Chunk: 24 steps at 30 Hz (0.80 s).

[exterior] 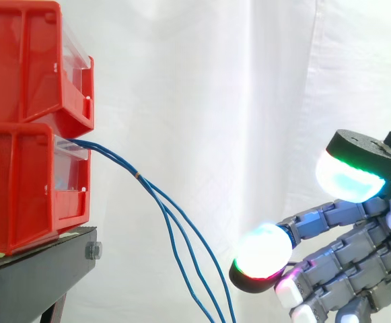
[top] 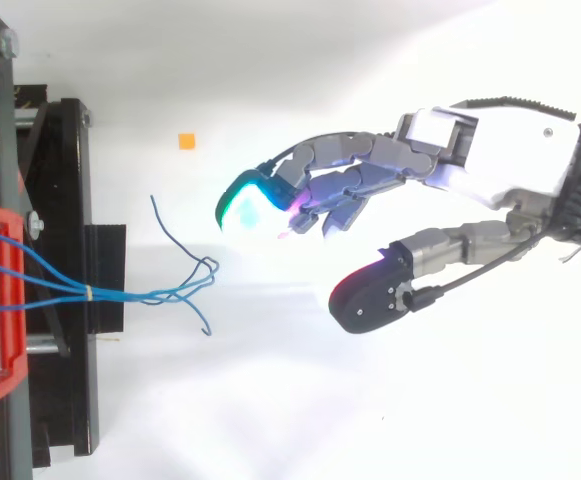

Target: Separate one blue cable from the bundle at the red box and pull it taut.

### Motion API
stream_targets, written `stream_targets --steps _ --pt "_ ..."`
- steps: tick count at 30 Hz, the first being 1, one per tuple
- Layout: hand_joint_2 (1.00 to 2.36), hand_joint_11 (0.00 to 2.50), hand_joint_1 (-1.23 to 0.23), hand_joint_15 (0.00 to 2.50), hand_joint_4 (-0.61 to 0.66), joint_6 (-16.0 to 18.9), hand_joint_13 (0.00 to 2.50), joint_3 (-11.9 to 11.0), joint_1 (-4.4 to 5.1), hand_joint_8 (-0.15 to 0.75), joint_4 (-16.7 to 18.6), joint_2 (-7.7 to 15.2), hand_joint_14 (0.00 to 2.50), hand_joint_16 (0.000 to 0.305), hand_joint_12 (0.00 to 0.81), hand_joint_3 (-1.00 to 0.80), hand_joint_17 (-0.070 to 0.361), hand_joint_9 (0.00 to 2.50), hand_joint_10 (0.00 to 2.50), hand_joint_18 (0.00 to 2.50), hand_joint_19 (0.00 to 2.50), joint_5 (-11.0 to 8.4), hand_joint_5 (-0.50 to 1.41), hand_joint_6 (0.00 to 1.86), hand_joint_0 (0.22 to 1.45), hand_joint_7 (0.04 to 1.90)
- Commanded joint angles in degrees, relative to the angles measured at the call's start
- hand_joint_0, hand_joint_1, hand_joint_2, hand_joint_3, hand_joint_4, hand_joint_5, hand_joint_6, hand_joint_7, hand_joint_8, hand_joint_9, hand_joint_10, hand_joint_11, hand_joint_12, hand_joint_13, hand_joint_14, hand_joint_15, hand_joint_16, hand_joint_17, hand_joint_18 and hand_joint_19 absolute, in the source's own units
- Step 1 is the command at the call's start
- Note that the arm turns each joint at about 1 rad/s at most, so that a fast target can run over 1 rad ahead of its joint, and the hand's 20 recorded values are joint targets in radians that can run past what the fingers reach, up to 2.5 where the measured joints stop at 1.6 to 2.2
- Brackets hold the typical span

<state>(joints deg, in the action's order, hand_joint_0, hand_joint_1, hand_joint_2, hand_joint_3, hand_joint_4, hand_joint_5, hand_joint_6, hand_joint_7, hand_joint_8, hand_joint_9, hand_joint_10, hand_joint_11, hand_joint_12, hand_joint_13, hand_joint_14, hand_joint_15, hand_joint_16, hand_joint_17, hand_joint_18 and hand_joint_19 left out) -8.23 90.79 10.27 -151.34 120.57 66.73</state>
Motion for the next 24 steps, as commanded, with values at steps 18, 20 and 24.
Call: stream_targets --steps 18,20,24 --pt "1.00 0.45 -0.62 0.41 0.43 -6.0 0.61 -3.2 -0.52 0.372 7.6 4.8 0.01 0.053 0.401 -0.50 0.118 0.53 0.01 0.68 0.58 -1.42 -0.19 0.50 0.55 0.84" --pt "1.00 0.46 -0.62 0.41 0.43 -4.2 0.61 -4.7 -0.78 0.373 7.2 6.3 0.01 0.053 0.401 -0.50 0.118 0.53 0.01 0.68 0.58 -0.19 -0.18 0.50 0.55 0.84" --pt "1.00 0.46 -0.62 0.41 0.44 -1.0 0.61 -8.8 -0.87 0.375 5.2 9.6 0.01 0.053 0.400 -0.50 0.118 0.54 0.01 0.68 0.58 2.00 -0.18 0.50 0.55 0.85"
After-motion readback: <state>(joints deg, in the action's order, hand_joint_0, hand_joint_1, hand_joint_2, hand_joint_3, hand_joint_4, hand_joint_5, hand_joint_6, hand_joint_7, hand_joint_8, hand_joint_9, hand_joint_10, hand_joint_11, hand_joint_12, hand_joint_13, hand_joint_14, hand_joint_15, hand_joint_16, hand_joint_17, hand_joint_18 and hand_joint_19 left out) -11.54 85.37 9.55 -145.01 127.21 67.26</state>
